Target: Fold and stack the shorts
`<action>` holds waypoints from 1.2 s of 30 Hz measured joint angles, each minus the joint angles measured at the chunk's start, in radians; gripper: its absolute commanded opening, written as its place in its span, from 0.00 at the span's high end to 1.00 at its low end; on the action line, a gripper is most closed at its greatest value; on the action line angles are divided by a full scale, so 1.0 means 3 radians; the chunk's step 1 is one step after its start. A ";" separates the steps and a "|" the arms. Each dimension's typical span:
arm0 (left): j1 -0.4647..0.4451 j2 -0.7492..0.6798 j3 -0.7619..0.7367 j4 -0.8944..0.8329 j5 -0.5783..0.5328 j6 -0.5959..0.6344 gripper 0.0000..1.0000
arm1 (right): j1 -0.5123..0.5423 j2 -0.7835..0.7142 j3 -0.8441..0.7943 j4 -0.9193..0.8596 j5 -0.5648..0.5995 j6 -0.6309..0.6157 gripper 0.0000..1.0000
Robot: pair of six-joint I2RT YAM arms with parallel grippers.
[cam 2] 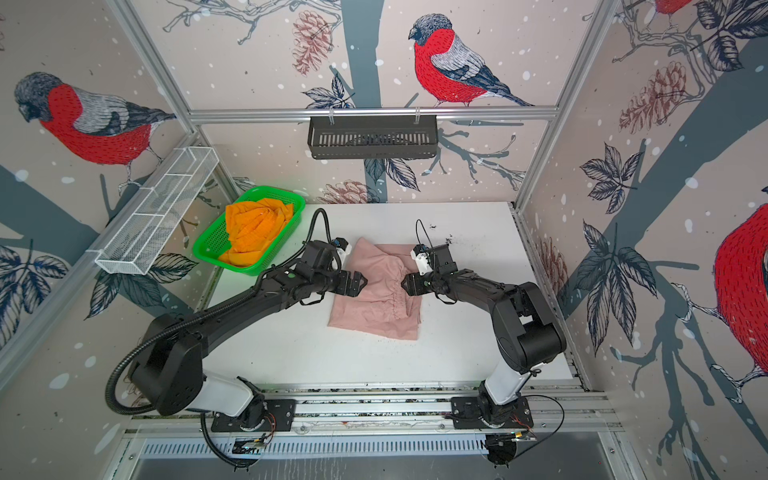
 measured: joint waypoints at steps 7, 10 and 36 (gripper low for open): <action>-0.0144 -0.0131 -0.0544 0.0134 0.0088 -0.0146 0.03 | -0.0013 0.0220 0.0036 0.0172 -0.0207 0.0000 0.48; -0.0257 -0.0165 -0.0683 0.0211 0.0088 -0.0188 0.03 | -0.0008 0.0211 -0.0023 0.0290 -0.0239 0.0006 0.57; 0.0156 0.0514 0.0212 0.0075 -0.0598 0.0436 0.03 | 0.0549 -0.2071 -0.1063 -0.0155 0.0841 0.1166 0.33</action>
